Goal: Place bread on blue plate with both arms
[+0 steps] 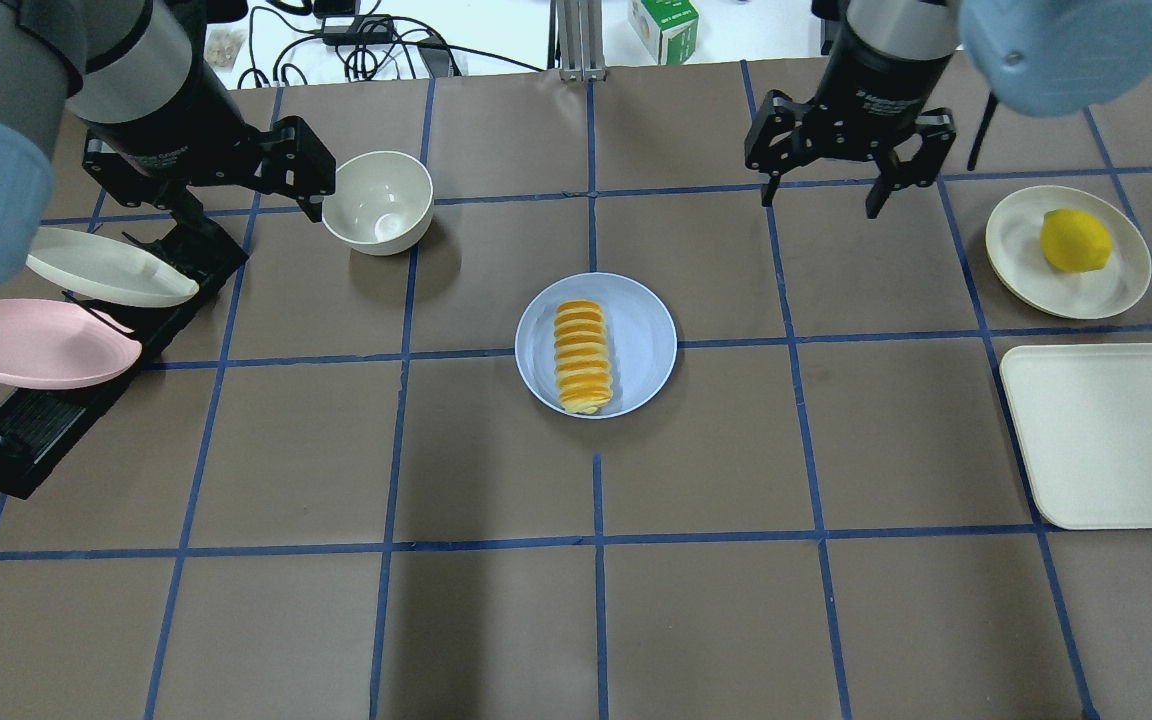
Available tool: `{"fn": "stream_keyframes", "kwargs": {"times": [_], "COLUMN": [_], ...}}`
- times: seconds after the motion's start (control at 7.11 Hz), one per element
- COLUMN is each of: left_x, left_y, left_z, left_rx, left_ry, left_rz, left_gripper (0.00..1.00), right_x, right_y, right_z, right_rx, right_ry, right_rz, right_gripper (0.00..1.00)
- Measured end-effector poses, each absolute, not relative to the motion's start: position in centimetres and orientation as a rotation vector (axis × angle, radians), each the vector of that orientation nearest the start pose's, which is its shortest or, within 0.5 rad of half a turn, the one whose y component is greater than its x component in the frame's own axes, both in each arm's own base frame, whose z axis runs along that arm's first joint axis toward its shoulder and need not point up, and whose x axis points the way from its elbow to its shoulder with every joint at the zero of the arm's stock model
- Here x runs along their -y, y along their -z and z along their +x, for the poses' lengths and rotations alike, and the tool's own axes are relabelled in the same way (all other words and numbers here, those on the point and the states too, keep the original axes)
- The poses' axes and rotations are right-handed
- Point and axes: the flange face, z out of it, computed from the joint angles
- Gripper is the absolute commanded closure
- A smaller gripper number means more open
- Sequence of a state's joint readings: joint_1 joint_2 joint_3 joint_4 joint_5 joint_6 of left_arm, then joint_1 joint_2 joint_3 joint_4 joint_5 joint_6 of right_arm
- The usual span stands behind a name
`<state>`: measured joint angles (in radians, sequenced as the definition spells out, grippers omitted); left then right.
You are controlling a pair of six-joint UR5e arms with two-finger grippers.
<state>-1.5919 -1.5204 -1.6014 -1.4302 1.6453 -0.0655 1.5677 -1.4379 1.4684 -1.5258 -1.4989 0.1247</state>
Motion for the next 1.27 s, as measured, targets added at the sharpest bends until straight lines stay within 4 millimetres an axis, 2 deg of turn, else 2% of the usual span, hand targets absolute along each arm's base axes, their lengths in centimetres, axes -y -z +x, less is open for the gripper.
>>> {"fn": "stream_keyframes", "kwargs": {"times": [0.14, 0.42, 0.84, 1.27], "left_x": [48.3, 48.5, 48.5, 48.5], "left_y": [-51.2, -51.1, -51.4, -51.4], "left_z": [-13.6, -13.6, -13.7, -13.6], "left_rx": [-3.061, -3.062, -3.058, -3.054], "left_ry": [0.249, 0.252, 0.280, 0.279], "left_rz": [-0.076, -0.075, -0.073, -0.067], "left_gripper": [0.00, 0.00, 0.00, 0.00], "right_x": [52.5, 50.5, 47.4, 47.1], "right_y": [-48.0, -50.0, -50.1, -50.1], "right_z": [13.0, 12.9, 13.0, 12.9], "right_rx": [-3.087, -3.101, -3.119, -3.127], "right_ry": [-0.131, -0.102, -0.064, -0.034], "right_rz": [0.201, 0.211, 0.230, 0.225], "right_gripper": [0.00, 0.00, 0.00, 0.00]}}
